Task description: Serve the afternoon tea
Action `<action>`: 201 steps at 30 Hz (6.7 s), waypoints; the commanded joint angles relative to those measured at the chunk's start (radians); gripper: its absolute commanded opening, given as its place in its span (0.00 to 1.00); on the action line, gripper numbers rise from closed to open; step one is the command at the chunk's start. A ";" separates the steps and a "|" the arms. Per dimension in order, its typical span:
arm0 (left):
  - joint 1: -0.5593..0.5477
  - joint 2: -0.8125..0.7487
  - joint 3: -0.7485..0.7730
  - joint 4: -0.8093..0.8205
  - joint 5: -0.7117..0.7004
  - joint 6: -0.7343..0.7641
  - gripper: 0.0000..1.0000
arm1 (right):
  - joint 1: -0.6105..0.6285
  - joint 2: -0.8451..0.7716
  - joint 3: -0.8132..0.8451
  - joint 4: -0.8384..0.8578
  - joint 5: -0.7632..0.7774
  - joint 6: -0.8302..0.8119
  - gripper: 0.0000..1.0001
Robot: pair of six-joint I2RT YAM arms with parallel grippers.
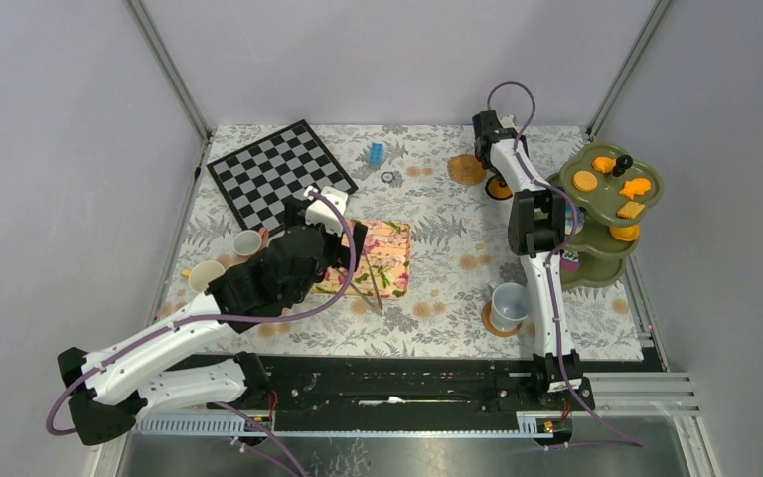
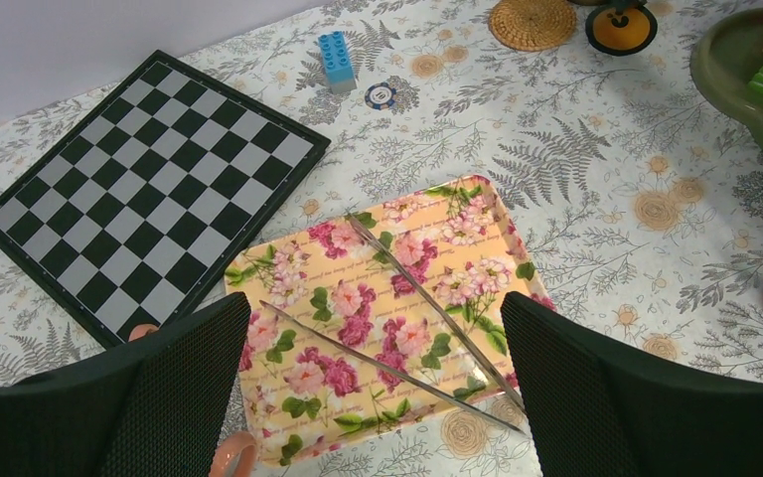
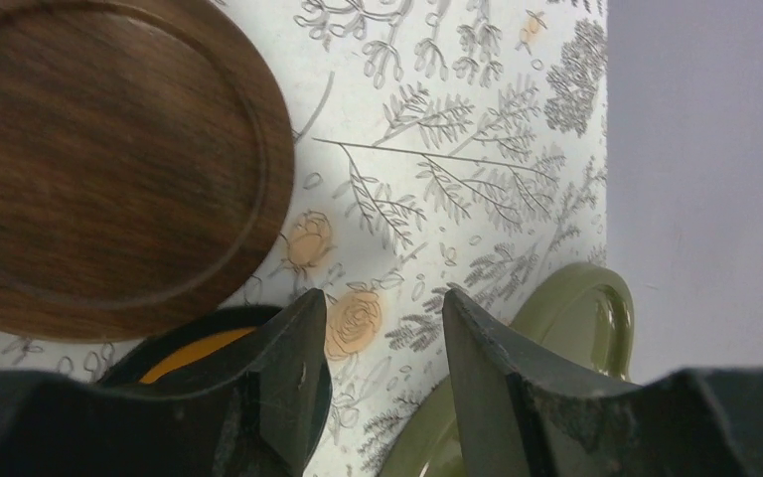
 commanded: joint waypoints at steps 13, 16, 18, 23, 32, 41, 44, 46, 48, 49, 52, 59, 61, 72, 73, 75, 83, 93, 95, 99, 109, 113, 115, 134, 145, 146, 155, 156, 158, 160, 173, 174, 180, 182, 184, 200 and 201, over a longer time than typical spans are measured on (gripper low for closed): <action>0.027 0.012 -0.003 0.048 0.043 0.005 0.99 | 0.054 -0.183 -0.280 0.014 -0.472 0.055 0.56; 0.027 0.013 -0.003 0.047 0.049 0.002 0.99 | 0.079 -0.344 -0.508 0.107 -0.565 0.112 0.58; 0.027 0.012 -0.001 0.046 0.056 0.000 0.99 | 0.083 -0.447 -0.641 0.192 -0.644 0.149 0.65; 0.028 0.009 0.000 0.046 0.076 -0.003 0.99 | 0.083 -0.519 -0.673 0.225 -0.718 0.174 0.80; 0.029 -0.011 -0.004 0.044 0.070 -0.006 0.99 | 0.161 -0.464 -0.644 0.224 -0.857 0.128 1.00; 0.028 -0.007 0.000 0.041 0.081 -0.009 0.99 | 0.192 -0.461 -0.723 0.169 -0.759 0.075 0.99; 0.029 -0.008 0.000 0.039 0.085 -0.011 0.99 | 0.193 -0.483 -0.783 0.166 -0.722 0.070 1.00; 0.028 -0.011 0.000 0.038 0.086 -0.013 0.99 | 0.192 -0.503 -0.822 0.179 -0.721 0.071 0.98; 0.029 -0.012 0.000 0.038 0.088 -0.015 0.99 | 0.193 -0.518 -0.851 0.181 -0.721 0.076 0.94; 0.029 -0.014 0.000 0.037 0.089 -0.015 0.99 | 0.193 -0.528 -0.868 0.182 -0.724 0.080 0.93; 0.029 -0.020 0.000 0.035 0.089 -0.018 0.99 | 0.193 -0.566 -0.935 0.209 -0.745 0.092 0.90; 0.028 -0.031 0.000 0.035 0.105 -0.024 0.99 | 0.191 -0.652 -1.074 0.202 -0.640 0.112 0.88; 0.029 -0.032 0.000 0.036 0.111 -0.026 0.99 | 0.191 -0.686 -1.116 0.195 -0.616 0.116 0.88; 0.029 -0.041 0.001 0.036 0.131 -0.034 0.99 | 0.188 -0.822 -1.301 0.162 -0.566 0.186 0.88; 0.028 -0.043 0.002 0.036 0.132 -0.034 0.99 | 0.187 -0.830 -1.314 0.161 -0.567 0.194 0.89; 0.029 -0.044 0.002 0.036 0.136 -0.035 0.99 | 0.186 -0.841 -1.332 0.163 -0.591 0.201 0.89; 0.029 -0.048 0.001 0.036 0.140 -0.037 0.99 | 0.186 -0.901 -1.265 0.230 -0.659 0.198 1.00; 0.029 -0.052 -0.003 0.037 0.126 -0.034 0.99 | 0.130 -0.676 -1.037 0.271 -0.706 0.190 0.97; 0.029 -0.054 -0.004 0.037 0.126 -0.034 0.99 | 0.128 -0.677 -1.060 0.277 -0.713 0.197 0.92; 0.028 -0.052 -0.003 0.038 0.130 -0.032 0.99 | 0.128 -0.727 -1.163 0.284 -0.697 0.200 0.83; 0.030 -0.044 -0.003 0.040 0.140 -0.032 0.99 | 0.128 -0.867 -1.384 0.273 -0.686 0.216 0.71; 0.030 -0.037 -0.001 0.040 0.141 -0.032 0.99 | 0.128 -0.901 -1.405 0.269 -0.685 0.205 0.80; 0.030 -0.033 0.000 0.040 0.144 -0.032 0.99 | 0.128 -0.909 -1.391 0.244 -0.672 0.207 0.80; 0.032 -0.002 -0.003 0.046 0.126 -0.048 0.99 | 0.160 -0.949 -1.335 0.270 -0.656 0.204 0.89; 0.049 0.046 0.098 -0.318 -0.006 -0.435 0.99 | 0.263 -1.107 -1.237 0.349 -0.733 0.248 1.00; 0.061 0.037 0.106 -0.365 -0.017 -0.491 0.99 | 0.267 -1.133 -1.278 0.392 -0.780 0.249 1.00; 0.354 0.017 0.190 -0.798 0.067 -0.964 0.99 | 0.269 -1.294 -1.483 0.587 -0.967 0.314 1.00; 0.413 0.015 0.196 -0.814 0.096 -0.979 0.99 | 0.269 -1.306 -1.489 0.590 -0.972 0.315 1.00; 0.525 0.006 0.202 -0.837 0.135 -0.996 0.99 | 0.269 -1.332 -1.500 0.590 -0.971 0.313 0.99; 0.623 -0.005 0.197 -0.859 0.148 -1.026 0.99 | 0.268 -1.364 -1.513 0.588 -0.964 0.303 1.00; 0.881 -0.017 -0.052 -0.765 0.304 -1.229 0.80 | 0.269 -1.591 -1.561 0.545 -0.979 0.281 1.00; 0.881 -0.014 -0.067 -0.756 0.305 -1.244 0.77 | 0.270 -1.597 -1.562 0.546 -0.981 0.282 1.00; 0.886 -0.016 -0.154 -0.712 0.312 -1.309 0.68 | 0.269 -1.619 -1.572 0.546 -0.979 0.283 1.00; 0.886 -0.024 -0.179 -0.696 0.309 -1.318 0.66 | 0.270 -1.624 -1.574 0.546 -0.979 0.285 0.99; 0.886 -0.029 -0.197 -0.681 0.302 -1.319 0.64 | 0.268 -1.626 -1.576 0.546 -0.979 0.287 0.99; 0.888 -0.099 -0.303 -0.663 0.307 -1.276 0.25 | 0.268 -1.589 -1.631 0.662 -1.123 0.273 1.00; 0.888 -0.105 -0.307 -0.664 0.308 -1.270 0.23 | 0.268 -1.579 -1.629 0.664 -1.143 0.273 1.00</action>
